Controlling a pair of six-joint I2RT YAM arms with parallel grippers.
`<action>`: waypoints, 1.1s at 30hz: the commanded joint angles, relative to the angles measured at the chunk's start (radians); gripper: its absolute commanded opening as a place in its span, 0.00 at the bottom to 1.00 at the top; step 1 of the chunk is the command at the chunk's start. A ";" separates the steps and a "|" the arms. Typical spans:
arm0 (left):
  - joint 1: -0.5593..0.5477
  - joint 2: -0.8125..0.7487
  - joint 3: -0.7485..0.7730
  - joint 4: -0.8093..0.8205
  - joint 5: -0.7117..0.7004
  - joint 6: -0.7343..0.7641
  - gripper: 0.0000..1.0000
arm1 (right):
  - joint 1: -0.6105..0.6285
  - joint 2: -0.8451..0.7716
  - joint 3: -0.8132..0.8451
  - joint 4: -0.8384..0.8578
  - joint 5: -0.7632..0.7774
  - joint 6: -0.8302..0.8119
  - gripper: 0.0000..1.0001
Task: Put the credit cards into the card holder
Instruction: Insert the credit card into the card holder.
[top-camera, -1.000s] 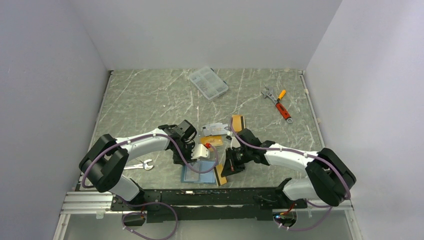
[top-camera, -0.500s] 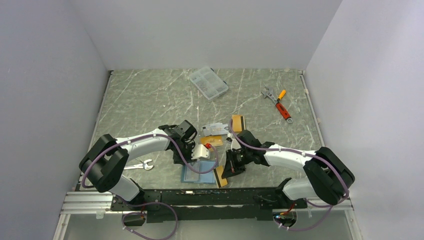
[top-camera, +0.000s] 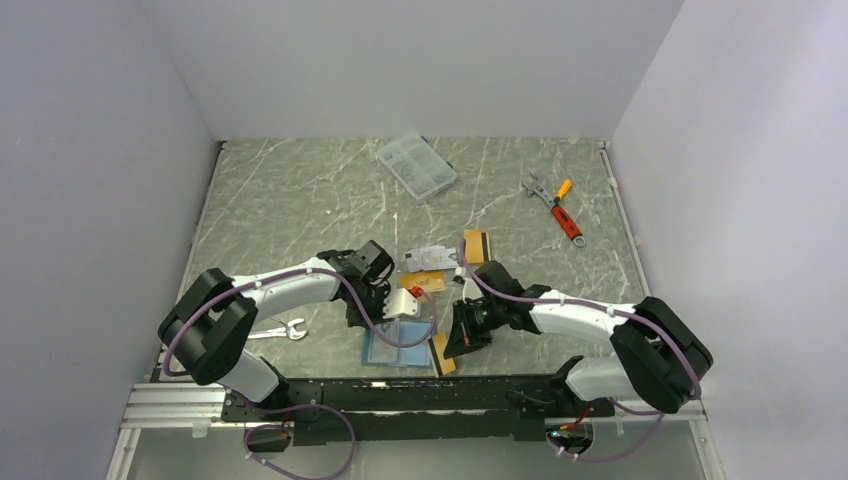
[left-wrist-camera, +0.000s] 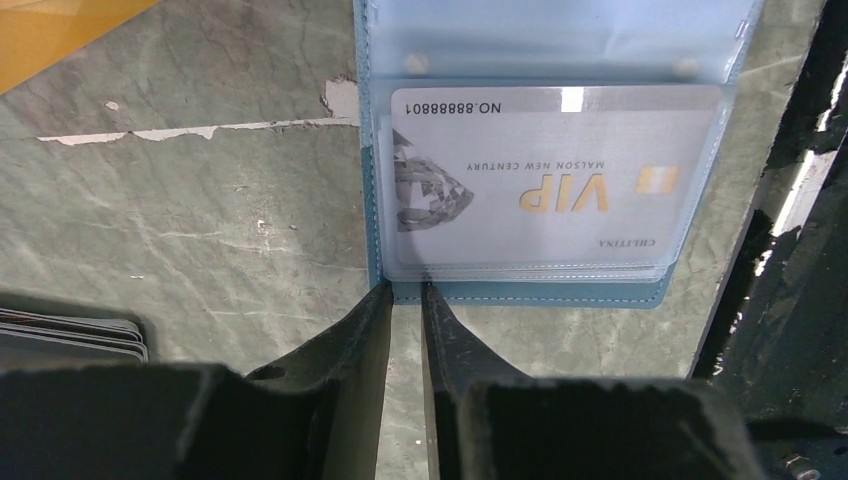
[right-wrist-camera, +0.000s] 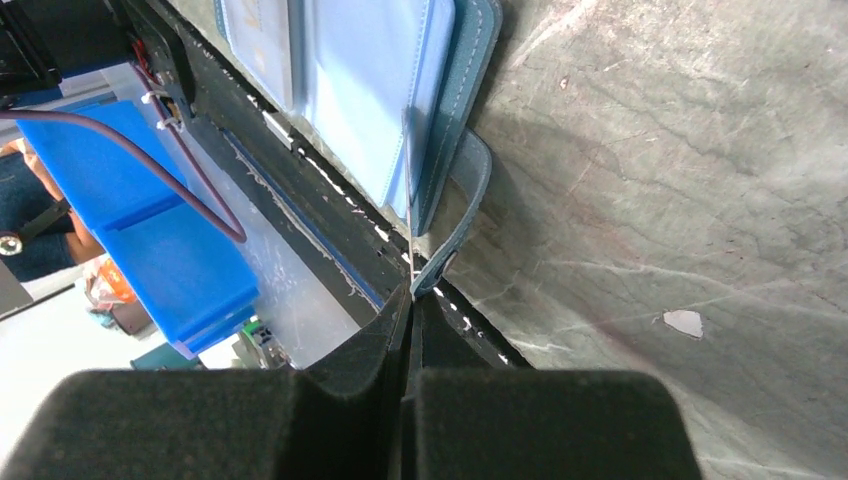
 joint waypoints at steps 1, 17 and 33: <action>-0.001 0.011 -0.013 0.017 -0.036 0.012 0.23 | 0.003 -0.037 -0.012 -0.014 0.014 -0.011 0.00; -0.005 0.017 0.000 -0.002 -0.029 0.009 0.21 | 0.002 0.007 0.000 0.032 -0.003 -0.007 0.00; -0.008 0.018 0.004 -0.012 -0.025 0.016 0.19 | 0.003 0.039 0.036 0.034 -0.019 -0.017 0.00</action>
